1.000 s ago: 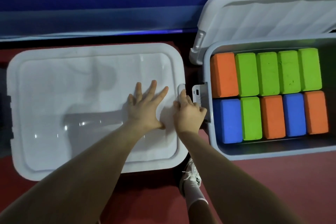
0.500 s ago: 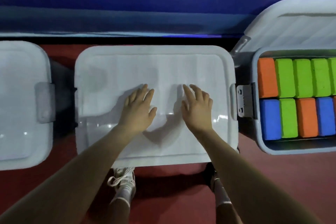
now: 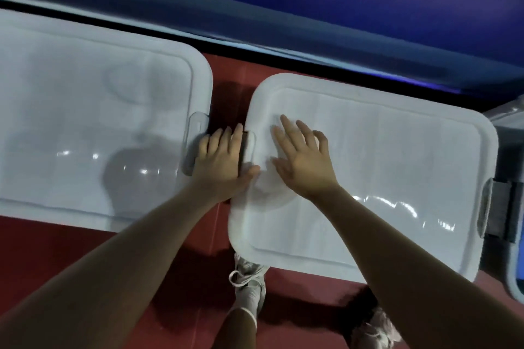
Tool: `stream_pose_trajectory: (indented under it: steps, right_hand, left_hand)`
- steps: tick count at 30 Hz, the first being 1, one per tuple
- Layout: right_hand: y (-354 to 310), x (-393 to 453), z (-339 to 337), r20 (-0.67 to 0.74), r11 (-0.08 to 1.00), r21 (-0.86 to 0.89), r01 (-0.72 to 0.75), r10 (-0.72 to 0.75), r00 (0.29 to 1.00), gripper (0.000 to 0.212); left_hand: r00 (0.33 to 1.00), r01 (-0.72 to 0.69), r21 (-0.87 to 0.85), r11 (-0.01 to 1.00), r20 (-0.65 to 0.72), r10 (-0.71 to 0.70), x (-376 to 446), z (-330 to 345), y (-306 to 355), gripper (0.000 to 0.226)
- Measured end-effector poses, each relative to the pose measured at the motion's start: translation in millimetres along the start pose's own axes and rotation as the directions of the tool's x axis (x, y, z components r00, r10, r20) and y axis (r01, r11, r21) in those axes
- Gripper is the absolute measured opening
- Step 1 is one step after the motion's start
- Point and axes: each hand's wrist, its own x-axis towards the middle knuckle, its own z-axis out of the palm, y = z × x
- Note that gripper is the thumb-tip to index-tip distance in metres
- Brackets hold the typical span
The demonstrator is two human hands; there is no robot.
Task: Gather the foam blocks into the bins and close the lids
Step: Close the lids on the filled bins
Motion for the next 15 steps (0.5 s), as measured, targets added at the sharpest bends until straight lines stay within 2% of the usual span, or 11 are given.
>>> stream_pose_trajectory:
  steps: [4, 7, 10, 15]
  right_hand:
    - [0.0, 12.7, 9.9, 0.148, 0.996, -0.027, -0.083, 0.086, 0.985, 0.065]
    - [1.9, 11.9, 12.8, 0.163, 0.996, -0.031, -0.084, 0.088, 0.983, 0.065]
    - [2.8, 12.8, 12.7, 0.186, 0.995, -0.021, -0.100, 0.102, 0.977, 0.065]
    - [-2.7, 8.6, 13.1, 0.175, 0.990, 0.027, -0.139, 0.133, 0.976, 0.062]
  left_hand:
    - [0.998, -0.053, 0.022, 0.998, 0.036, 0.052, 17.2, 10.7, -22.7, 0.111]
    - [0.985, -0.164, 0.058, 0.985, 0.062, 0.161, 28.1, 18.8, -31.3, 0.110]
    - [0.980, -0.190, 0.045, 0.981, 0.066, 0.187, 29.7, 20.7, -30.3, 0.108]
    - [0.980, -0.179, -0.031, 0.983, -0.099, 0.175, 15.1, 13.0, -11.9, 0.089]
